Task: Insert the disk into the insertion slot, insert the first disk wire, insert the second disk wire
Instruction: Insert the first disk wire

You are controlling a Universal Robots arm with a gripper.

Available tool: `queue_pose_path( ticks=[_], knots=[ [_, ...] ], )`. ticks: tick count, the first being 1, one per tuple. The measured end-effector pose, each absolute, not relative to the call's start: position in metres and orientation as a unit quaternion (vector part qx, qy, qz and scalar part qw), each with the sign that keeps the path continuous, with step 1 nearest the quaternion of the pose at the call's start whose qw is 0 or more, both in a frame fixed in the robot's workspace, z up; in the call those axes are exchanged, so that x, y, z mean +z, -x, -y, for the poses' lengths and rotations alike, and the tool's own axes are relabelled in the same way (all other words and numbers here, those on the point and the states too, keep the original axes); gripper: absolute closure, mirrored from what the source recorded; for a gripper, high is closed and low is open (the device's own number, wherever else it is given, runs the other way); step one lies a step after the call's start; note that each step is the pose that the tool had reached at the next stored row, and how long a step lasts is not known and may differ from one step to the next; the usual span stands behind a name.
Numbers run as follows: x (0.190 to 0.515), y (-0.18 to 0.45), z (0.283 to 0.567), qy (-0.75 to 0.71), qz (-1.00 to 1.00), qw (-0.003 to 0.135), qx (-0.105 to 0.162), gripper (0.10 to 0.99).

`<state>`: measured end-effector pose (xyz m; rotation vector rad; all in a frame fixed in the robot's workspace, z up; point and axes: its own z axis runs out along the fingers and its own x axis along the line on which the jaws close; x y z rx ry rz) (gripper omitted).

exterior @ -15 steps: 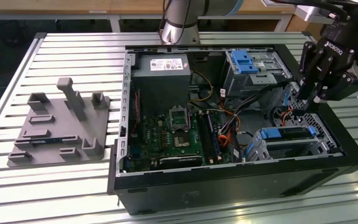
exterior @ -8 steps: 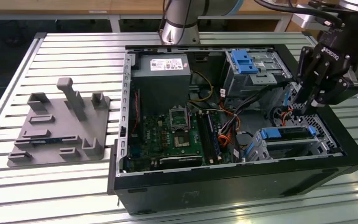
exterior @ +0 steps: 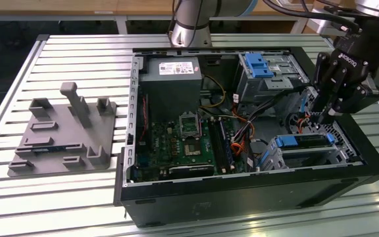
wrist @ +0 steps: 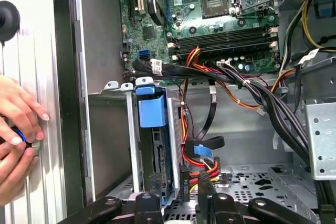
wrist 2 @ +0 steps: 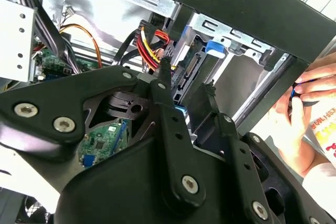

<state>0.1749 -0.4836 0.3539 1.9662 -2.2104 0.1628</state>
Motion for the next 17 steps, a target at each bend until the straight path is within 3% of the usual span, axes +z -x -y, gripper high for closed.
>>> queue_pose_path(
  ticks=[17],
  knots=[
    [0.345, -0.175, 0.474, -0.661, 0.742, 0.096, 0.062, 0.694]
  ],
)
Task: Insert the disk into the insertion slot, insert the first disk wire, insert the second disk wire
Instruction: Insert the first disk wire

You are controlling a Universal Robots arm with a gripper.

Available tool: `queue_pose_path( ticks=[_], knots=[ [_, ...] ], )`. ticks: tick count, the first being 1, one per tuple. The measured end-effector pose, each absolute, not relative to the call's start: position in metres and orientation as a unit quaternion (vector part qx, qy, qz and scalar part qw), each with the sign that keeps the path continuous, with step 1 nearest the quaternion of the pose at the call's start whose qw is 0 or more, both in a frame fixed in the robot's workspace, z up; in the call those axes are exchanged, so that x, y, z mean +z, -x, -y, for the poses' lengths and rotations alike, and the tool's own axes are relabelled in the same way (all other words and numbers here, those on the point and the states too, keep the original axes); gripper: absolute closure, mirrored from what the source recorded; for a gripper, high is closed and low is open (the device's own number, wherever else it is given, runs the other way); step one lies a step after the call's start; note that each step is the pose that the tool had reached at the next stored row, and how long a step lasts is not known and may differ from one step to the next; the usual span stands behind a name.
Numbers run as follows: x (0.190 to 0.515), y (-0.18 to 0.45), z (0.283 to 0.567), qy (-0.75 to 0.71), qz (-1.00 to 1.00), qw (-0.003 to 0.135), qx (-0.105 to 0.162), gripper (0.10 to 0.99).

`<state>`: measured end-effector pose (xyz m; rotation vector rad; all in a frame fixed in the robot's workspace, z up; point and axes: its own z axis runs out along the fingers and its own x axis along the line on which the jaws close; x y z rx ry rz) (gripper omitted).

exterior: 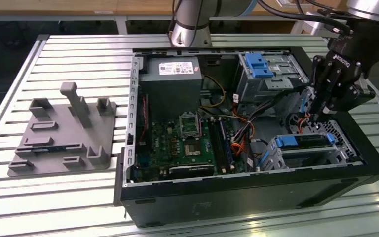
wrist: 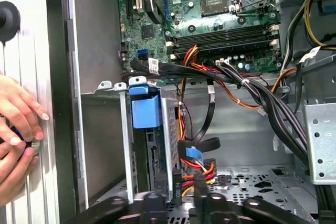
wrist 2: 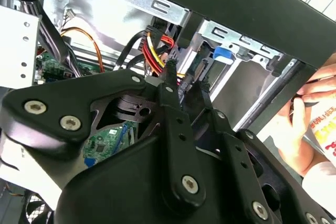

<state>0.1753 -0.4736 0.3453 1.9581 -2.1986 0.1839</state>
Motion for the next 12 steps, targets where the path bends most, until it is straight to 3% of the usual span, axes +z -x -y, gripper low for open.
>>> queue_pose_path(
  ticks=[1, 12],
  knots=[
    [0.3449, -0.1756, 0.4733, -0.661, 0.742, 0.096, 0.062, 0.765],
    [0.3440, -0.1767, 0.4724, -0.662, 0.741, 0.096, 0.062, 0.765]
  ],
)
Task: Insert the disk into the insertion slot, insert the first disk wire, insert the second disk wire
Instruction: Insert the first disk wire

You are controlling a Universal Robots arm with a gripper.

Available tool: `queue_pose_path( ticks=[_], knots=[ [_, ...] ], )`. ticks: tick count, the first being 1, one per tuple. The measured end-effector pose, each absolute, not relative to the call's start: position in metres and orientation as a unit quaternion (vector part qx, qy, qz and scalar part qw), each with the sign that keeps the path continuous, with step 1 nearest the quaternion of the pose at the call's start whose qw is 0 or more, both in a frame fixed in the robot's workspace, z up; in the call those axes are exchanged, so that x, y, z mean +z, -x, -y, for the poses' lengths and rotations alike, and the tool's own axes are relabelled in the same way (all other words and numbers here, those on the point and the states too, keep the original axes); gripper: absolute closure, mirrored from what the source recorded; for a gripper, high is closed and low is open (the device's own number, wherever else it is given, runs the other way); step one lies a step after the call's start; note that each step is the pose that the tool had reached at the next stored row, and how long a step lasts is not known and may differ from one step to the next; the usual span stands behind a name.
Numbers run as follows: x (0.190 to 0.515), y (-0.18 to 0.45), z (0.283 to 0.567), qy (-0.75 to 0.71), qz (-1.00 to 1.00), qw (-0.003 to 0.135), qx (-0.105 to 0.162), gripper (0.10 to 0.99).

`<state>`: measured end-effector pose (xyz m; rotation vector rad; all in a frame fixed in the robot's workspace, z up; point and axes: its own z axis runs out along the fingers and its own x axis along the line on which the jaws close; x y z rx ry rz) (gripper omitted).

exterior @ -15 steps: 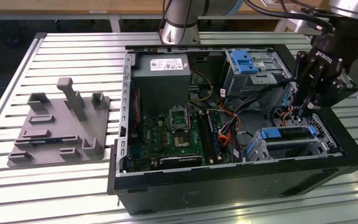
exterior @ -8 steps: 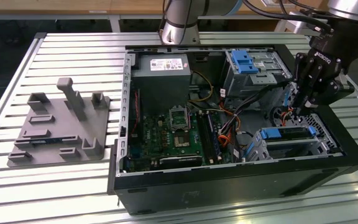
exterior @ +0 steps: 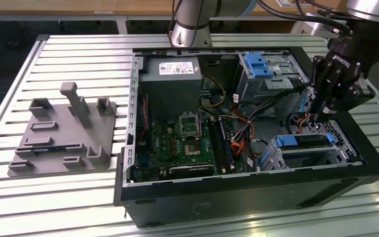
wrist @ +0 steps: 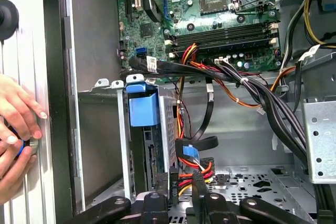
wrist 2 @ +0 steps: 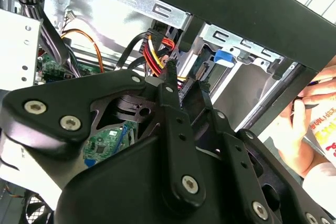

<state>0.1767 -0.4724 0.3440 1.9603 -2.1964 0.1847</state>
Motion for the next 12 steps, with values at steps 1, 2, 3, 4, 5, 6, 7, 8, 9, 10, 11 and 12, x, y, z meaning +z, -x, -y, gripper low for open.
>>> queue_pose_path(
  ticks=[1, 2, 3, 4, 5, 6, 7, 8, 9, 10, 11, 12],
  knots=[
    [0.3440, -0.1764, 0.4724, -0.662, 0.741, 0.096, 0.062, 0.765],
    [0.3440, -0.1761, 0.4724, -0.661, 0.741, 0.096, 0.062, 0.765],
    [0.3440, -0.1758, 0.4724, -0.661, 0.741, 0.096, 0.062, 0.765],
    [0.3440, -0.1756, 0.4724, -0.661, 0.741, 0.096, 0.062, 0.765],
    [0.3440, -0.1754, 0.4723, -0.661, 0.741, 0.096, 0.062, 0.765],
    [0.3440, -0.1754, 0.4722, -0.662, 0.741, 0.096, 0.062, 0.765],
    [0.3440, -0.1754, 0.4722, -0.662, 0.741, 0.096, 0.062, 0.780],
    [0.3440, -0.1753, 0.4721, -0.661, 0.741, 0.096, 0.062, 0.843],
    [0.3440, -0.1753, 0.4721, -0.661, 0.741, 0.096, 0.062, 0.906],
    [0.3441, -0.1753, 0.4721, -0.661, 0.741, 0.096, 0.063, 0.906],
    [0.3441, -0.1753, 0.4720, -0.661, 0.741, 0.096, 0.063, 0.906],
    [0.3441, -0.1753, 0.4721, -0.661, 0.741, 0.096, 0.063, 0.922]
  ],
)
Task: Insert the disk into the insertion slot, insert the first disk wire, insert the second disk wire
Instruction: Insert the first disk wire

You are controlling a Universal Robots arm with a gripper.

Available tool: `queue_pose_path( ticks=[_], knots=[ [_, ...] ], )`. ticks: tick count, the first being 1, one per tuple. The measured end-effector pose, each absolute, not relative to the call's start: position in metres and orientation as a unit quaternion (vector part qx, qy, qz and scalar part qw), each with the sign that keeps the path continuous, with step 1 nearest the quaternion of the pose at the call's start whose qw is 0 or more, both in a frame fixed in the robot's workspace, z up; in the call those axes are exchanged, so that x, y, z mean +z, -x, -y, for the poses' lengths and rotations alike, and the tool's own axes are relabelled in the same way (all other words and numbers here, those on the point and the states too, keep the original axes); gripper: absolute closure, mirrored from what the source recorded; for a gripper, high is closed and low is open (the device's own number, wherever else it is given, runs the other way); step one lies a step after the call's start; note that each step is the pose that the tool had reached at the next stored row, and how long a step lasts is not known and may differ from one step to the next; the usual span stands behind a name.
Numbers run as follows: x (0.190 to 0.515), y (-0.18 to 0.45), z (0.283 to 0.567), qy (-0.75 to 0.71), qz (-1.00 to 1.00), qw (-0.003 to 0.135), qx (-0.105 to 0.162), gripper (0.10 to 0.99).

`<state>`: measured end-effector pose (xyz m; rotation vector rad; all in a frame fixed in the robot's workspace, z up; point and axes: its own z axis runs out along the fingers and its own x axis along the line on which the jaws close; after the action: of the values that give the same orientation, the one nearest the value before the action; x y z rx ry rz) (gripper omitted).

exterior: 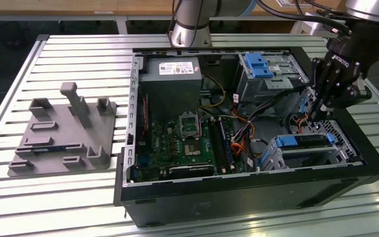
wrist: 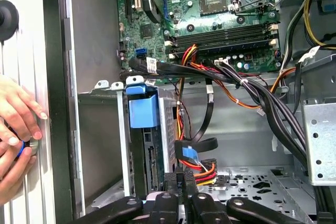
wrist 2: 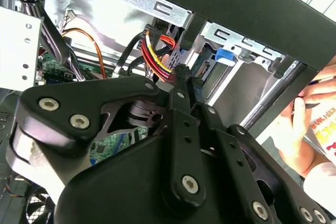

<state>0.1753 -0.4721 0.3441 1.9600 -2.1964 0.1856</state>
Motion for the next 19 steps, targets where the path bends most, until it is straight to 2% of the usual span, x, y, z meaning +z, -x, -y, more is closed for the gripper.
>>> queue_pose_path(
  ticks=[13, 19],
  knots=[
    [0.3440, -0.1768, 0.4689, -0.662, 0.740, 0.103, 0.066, 0.922],
    [0.3441, -0.1767, 0.4744, -0.664, 0.740, 0.090, 0.055, 0.922]
  ],
)
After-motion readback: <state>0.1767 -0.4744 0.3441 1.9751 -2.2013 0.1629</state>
